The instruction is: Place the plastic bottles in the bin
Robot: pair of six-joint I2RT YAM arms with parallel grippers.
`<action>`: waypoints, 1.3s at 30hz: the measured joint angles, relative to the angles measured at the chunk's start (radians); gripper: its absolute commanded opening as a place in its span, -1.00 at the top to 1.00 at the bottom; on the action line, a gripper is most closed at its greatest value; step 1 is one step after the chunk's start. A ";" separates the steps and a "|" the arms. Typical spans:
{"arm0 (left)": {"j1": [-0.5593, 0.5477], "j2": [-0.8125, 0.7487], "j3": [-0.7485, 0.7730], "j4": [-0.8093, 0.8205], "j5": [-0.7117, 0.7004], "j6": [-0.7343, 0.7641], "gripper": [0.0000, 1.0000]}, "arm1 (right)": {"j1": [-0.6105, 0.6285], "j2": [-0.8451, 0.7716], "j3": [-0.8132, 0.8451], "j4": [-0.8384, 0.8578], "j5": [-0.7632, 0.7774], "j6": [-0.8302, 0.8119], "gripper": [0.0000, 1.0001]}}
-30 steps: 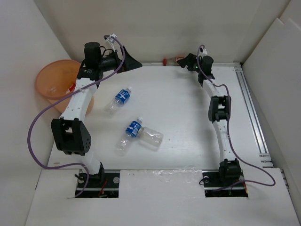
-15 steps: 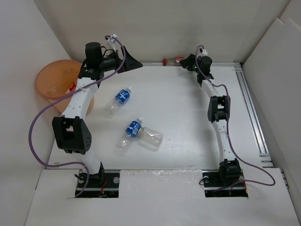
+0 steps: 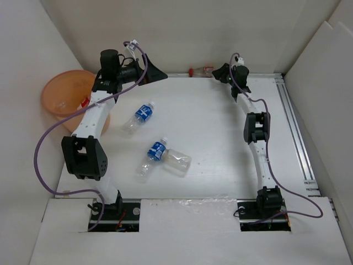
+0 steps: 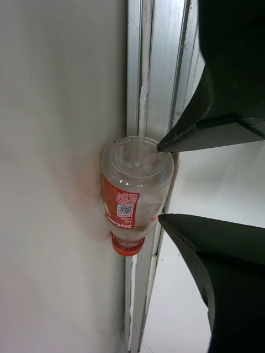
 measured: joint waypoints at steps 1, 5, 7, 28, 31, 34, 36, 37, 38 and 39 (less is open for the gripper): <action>-0.002 0.002 0.000 -0.001 0.000 0.000 -1.00 | 0.000 0.000 0.002 -0.002 0.000 0.000 -0.08; -0.011 0.014 0.000 -0.002 -0.001 0.000 -1.00 | 0.003 0.000 0.013 -0.005 -0.008 -0.001 0.01; -0.013 0.017 0.000 -0.005 -0.003 0.000 -1.00 | 0.005 0.000 0.018 -0.004 -0.015 -0.002 0.10; -0.017 0.018 0.030 -0.119 -0.126 0.050 -1.00 | 0.023 -0.053 -0.086 -0.010 -0.053 -0.014 0.62; -0.018 0.013 0.046 -0.154 -0.198 0.078 -1.00 | 0.024 -0.180 -0.288 -0.019 -0.058 -0.050 0.18; -0.018 0.001 0.057 -0.189 -0.266 0.099 -1.00 | 0.025 -0.341 -0.473 -0.042 -0.057 -0.083 -0.56; -0.017 -0.005 0.069 -0.220 -0.327 0.109 -1.00 | 0.026 -0.468 -0.586 -0.045 -0.051 -0.106 -0.83; -0.017 -0.009 0.073 -0.232 -0.367 0.113 -1.00 | 0.027 -0.533 -0.632 -0.050 -0.045 -0.119 -0.97; -0.017 -0.014 0.074 -0.242 -0.411 0.116 -1.00 | 0.030 -0.593 -0.667 -0.058 -0.033 -0.132 -1.00; -0.017 -0.022 0.079 -0.262 -0.464 0.121 -1.00 | 0.033 -0.637 -0.689 -0.071 -0.016 -0.154 -1.00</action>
